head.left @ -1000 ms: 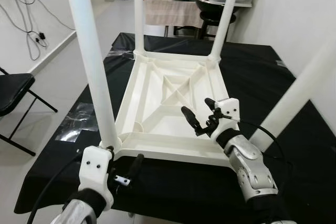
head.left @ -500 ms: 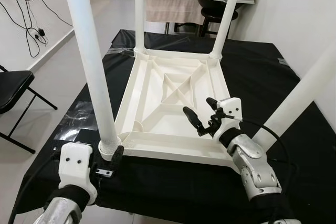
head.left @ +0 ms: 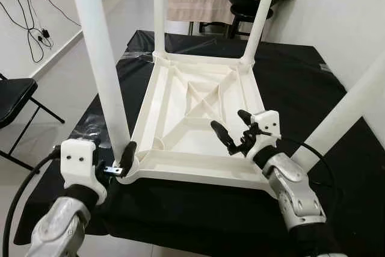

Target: Building children table

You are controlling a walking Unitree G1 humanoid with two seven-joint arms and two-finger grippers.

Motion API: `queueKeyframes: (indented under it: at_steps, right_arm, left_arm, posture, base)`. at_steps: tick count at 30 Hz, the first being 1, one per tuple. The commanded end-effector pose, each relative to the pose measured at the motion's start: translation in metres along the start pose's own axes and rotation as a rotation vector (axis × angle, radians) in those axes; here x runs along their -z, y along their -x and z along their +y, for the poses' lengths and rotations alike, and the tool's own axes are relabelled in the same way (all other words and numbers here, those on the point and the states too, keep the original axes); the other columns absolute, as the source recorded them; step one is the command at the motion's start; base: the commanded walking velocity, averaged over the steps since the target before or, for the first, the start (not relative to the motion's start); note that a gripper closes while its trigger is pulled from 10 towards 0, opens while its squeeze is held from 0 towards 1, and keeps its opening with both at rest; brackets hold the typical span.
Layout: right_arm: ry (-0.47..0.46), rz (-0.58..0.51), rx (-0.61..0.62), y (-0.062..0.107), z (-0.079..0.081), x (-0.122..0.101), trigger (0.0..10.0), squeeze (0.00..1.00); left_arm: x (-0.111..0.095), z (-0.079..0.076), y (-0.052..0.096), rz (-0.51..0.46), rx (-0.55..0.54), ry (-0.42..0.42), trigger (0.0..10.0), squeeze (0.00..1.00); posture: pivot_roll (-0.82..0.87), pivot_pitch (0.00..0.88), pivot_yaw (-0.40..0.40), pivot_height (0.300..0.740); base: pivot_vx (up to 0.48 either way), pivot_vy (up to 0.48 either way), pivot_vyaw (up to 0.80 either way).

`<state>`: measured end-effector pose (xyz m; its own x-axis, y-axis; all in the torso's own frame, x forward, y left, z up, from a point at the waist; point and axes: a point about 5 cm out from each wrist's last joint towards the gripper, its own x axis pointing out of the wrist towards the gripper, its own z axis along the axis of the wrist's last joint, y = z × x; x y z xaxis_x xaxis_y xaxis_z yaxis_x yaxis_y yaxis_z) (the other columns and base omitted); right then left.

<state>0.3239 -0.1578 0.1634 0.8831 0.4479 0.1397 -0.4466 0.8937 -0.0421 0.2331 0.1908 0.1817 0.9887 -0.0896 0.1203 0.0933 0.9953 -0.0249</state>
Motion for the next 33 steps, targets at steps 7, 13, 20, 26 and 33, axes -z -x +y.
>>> queueKeyframes:
  at_steps: [7, 13, 20, 26, 33]
  right_arm:
    - [-0.11, -0.027, -0.163, 0.035, 0.012, -0.007, 10.0, 0.0]
    - [-0.186, 0.007, -0.327, 0.088, 0.016, -0.02, 10.0, 0.0]
    - [-0.137, 0.17, -0.445, 0.151, 0.003, -0.049, 10.0, 0.0]
    - [-0.074, 0.314, -0.474, 0.181, -0.015, -0.072, 10.0, 0.0]
    - [0.004, 0.402, -0.418, 0.197, -0.034, -0.1, 10.0, 0.0]
  left_arm:
    - [0.016, 0.007, -0.007, 0.052, 0.015, -0.006, 10.0, 0.0]
    - [0.022, 0.008, -0.009, 0.061, 0.051, -0.001, 10.0, 0.0]
    - [0.025, 0.006, -0.013, 0.064, 0.088, -0.01, 10.0, 0.0]
    - [0.028, 0.003, -0.015, 0.068, 0.115, -0.014, 10.0, 0.0]
    - [0.03, 0.0, -0.018, 0.067, 0.133, -0.015, 10.0, 0.0]
  posture:
    - [0.07, 0.161, -0.072, 0.74]
    - [0.03, 0.18, -0.078, 0.74]
    - [-0.02, 0.192, -0.071, 0.74]
    - [-0.04, 0.186, -0.061, 0.74]
    - [-0.05, 0.172, -0.058, 0.74]
  base:
    - [0.0, 0.0, 0.0]
    - [0.0, 0.0, 0.0]
    - [0.0, 0.0, 0.0]
    - [0.0, 0.0, 0.0]
    - [0.0, 0.0, 0.0]
